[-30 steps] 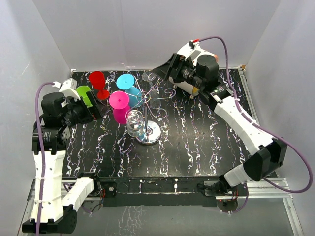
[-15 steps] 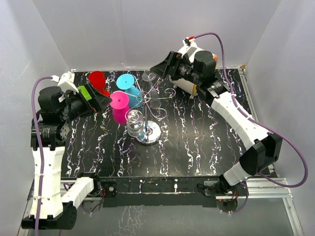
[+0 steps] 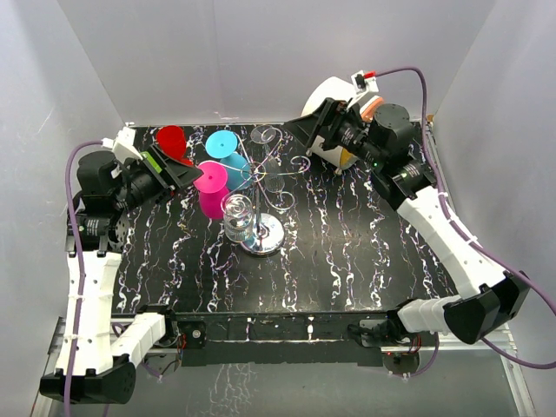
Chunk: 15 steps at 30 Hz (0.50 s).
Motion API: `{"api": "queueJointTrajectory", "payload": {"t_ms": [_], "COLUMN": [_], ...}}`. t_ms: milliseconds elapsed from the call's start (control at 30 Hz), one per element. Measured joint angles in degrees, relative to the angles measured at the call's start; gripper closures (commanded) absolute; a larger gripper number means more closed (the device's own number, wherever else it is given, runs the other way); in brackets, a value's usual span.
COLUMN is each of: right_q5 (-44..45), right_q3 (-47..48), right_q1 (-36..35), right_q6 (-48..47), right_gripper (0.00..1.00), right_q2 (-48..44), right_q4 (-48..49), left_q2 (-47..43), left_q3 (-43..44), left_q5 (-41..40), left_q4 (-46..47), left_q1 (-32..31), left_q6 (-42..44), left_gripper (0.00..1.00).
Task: Take the wine glass off the wine glass rack
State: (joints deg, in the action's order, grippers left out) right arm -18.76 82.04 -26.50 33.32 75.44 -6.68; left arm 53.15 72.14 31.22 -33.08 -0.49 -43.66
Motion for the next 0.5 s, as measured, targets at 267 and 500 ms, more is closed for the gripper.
{"api": "queueJointTrajectory", "payload": {"t_ms": [267, 500], "right_q5": [0.8, 0.9], "right_q3": [-2.4, -2.9], "right_q1": [0.0, 0.0], "right_q6": [-0.3, -0.4], "right_gripper": [0.16, 0.16], "right_q2": [-1.4, -1.7], "right_q4": [0.8, 0.9], "left_q2": [-0.5, -0.6], "left_q3": [-3.0, -4.2], "left_q5": [2.6, 4.0], "left_q4": [1.4, 2.7], "left_q1": [0.0, 0.0], "left_q6": [-2.3, -3.8], "left_gripper": [0.61, 0.71]}}
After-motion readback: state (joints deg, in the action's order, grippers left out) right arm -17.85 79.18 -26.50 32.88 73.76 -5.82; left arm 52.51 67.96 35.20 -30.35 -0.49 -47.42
